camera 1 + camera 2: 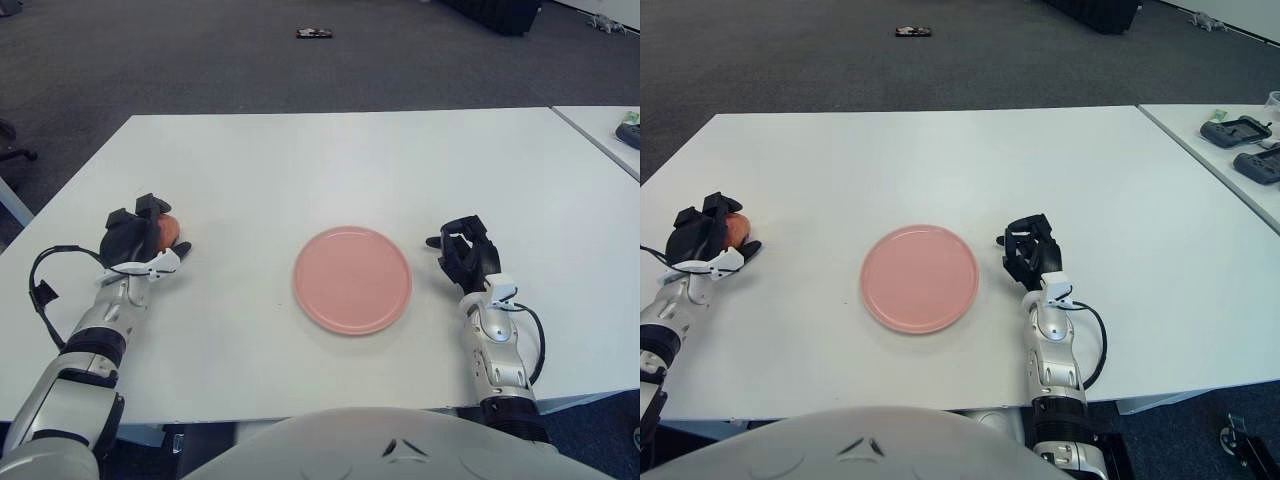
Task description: Put the apple into the plate.
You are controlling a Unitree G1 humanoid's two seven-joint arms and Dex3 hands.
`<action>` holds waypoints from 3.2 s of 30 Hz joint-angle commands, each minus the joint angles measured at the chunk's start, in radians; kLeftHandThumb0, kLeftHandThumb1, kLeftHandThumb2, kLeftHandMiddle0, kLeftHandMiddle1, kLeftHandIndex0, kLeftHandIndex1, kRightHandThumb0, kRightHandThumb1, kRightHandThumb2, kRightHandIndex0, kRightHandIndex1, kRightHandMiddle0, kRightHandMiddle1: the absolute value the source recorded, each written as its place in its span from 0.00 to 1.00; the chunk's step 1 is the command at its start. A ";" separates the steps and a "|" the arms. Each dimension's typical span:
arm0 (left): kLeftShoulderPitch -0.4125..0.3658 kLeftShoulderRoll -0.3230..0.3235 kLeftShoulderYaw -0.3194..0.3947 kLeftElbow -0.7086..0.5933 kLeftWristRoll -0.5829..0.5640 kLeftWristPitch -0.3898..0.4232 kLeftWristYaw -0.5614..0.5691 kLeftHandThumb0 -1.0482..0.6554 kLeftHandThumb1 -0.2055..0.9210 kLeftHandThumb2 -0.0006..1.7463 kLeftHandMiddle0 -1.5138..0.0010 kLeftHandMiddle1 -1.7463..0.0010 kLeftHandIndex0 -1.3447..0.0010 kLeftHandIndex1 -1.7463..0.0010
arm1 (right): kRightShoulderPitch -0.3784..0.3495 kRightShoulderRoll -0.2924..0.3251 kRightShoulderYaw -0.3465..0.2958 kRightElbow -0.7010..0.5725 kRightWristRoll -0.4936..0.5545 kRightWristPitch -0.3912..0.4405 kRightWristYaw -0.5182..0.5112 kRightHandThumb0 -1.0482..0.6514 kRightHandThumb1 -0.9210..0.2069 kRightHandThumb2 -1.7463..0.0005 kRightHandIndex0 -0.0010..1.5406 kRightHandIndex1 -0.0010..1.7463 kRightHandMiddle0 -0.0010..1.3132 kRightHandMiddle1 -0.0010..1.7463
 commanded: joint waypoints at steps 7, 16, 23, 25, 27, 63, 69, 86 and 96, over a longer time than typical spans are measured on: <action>0.014 0.011 -0.025 0.029 0.029 -0.035 0.047 0.29 0.33 0.85 0.39 0.00 0.46 0.00 | -0.002 -0.004 -0.003 -0.021 -0.002 0.011 -0.004 0.41 0.02 0.68 0.30 0.68 0.16 1.00; 0.007 0.013 -0.024 0.061 0.030 -0.110 0.105 0.29 0.31 0.87 0.26 0.00 0.44 0.00 | -0.001 -0.006 -0.001 -0.029 -0.013 0.022 -0.009 0.41 0.02 0.68 0.30 0.68 0.16 1.00; 0.000 0.011 -0.024 0.082 0.031 -0.146 0.139 0.28 0.28 0.89 0.20 0.00 0.42 0.00 | -0.001 -0.008 -0.002 -0.028 -0.015 0.016 -0.006 0.41 0.02 0.68 0.30 0.68 0.16 1.00; -0.002 0.011 -0.023 0.087 0.031 -0.150 0.144 0.28 0.28 0.89 0.19 0.00 0.42 0.00 | -0.002 -0.009 -0.002 -0.026 -0.015 0.011 -0.005 0.41 0.03 0.67 0.30 0.68 0.16 1.00; -0.003 0.010 -0.024 0.090 0.036 -0.150 0.158 0.29 0.29 0.89 0.18 0.00 0.42 0.00 | -0.002 -0.010 -0.002 -0.022 -0.015 0.002 -0.003 0.41 0.03 0.67 0.30 0.68 0.16 1.00; -0.020 0.004 -0.050 0.129 0.054 -0.129 0.240 0.31 0.36 0.84 0.14 0.00 0.48 0.00 | -0.003 -0.014 -0.007 -0.020 -0.010 -0.016 0.009 0.41 0.01 0.69 0.32 0.67 0.15 1.00; -0.012 0.005 -0.035 0.112 0.021 -0.158 0.218 0.31 0.36 0.84 0.14 0.00 0.48 0.00 | -0.006 -0.020 -0.008 -0.015 -0.023 0.000 0.001 0.41 0.05 0.65 0.33 0.68 0.17 1.00; 0.063 -0.012 0.063 -0.124 -0.094 -0.177 0.097 0.34 0.49 0.73 0.15 0.00 0.57 0.00 | -0.015 -0.015 -0.025 0.009 0.010 0.007 0.008 0.41 0.09 0.62 0.32 0.69 0.19 1.00; 0.084 -0.011 0.102 -0.265 -0.105 -0.228 0.028 0.35 0.50 0.73 0.15 0.00 0.57 0.00 | -0.019 -0.020 -0.031 0.025 0.020 -0.004 0.018 0.41 0.10 0.61 0.32 0.70 0.19 1.00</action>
